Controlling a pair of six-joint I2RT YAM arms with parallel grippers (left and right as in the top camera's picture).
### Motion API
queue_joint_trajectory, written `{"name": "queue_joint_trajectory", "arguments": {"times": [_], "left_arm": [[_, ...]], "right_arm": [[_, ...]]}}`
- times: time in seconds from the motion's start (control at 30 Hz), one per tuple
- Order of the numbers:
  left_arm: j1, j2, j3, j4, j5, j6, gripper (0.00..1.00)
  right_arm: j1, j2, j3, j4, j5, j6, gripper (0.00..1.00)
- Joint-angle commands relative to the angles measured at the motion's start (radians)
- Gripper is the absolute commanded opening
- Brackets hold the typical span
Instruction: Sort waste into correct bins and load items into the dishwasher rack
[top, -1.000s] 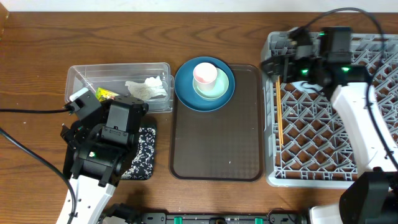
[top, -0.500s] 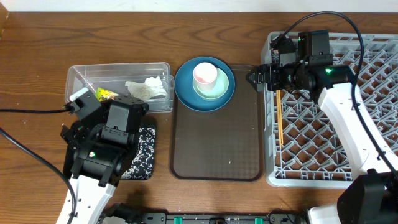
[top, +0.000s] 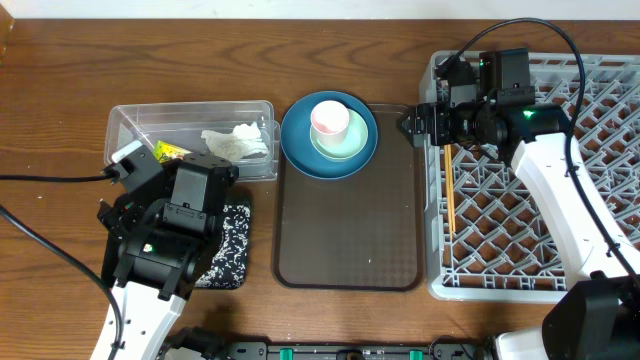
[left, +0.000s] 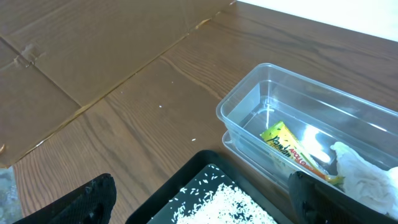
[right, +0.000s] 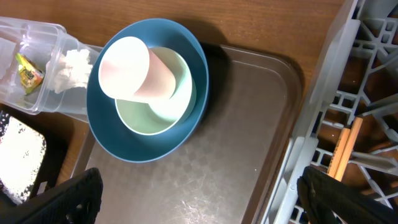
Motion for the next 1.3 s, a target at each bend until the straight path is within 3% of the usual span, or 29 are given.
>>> {"name": "queue_joint_trajectory", "arguments": {"times": [0.0,0.2,0.3,0.37,0.47,0.53,0.7,0.83,0.97,1.07,1.27], "left_arm": [[0.003,0.0,0.014,0.0,-0.024,0.005,0.91],[0.003,0.0,0.014,0.004,-0.024,0.005,0.91],[0.003,0.0,0.014,0.013,0.023,0.0,0.98],[0.003,0.0,0.014,0.045,0.153,-0.035,0.98],[0.003,0.0,0.014,0.066,0.479,-0.069,0.98],[0.003,0.0,0.014,0.086,0.595,-0.069,0.98],[0.003,0.026,0.014,0.243,0.932,0.044,0.98],[0.003,0.099,0.015,0.34,1.151,0.038,0.71],[0.003,0.22,0.048,0.383,1.243,-0.001,0.71],[0.003,0.366,0.211,0.288,1.283,0.048,0.7],[-0.018,0.715,0.757,-0.13,1.198,0.219,0.72]], "right_arm": [[0.008,0.001,-0.003,-0.002,0.003,0.009,0.99],[0.008,0.001,-0.003,-0.002,0.003,0.009,0.99],[0.008,0.001,-0.003,-0.002,0.003,0.009,0.99],[0.008,0.001,-0.003,-0.002,0.003,0.009,0.99],[0.008,0.001,-0.003,-0.002,0.003,0.009,0.99],[0.008,0.001,-0.003,-0.002,0.003,0.009,0.99],[0.008,0.001,-0.003,-0.002,0.003,0.009,0.99],[0.008,0.001,-0.003,-0.002,0.003,0.009,0.99],[0.008,0.001,-0.003,-0.002,0.003,0.009,0.99],[0.008,0.001,-0.003,-0.002,0.003,0.009,0.99],[0.008,0.001,-0.003,-0.002,0.003,0.009,0.99]]}}
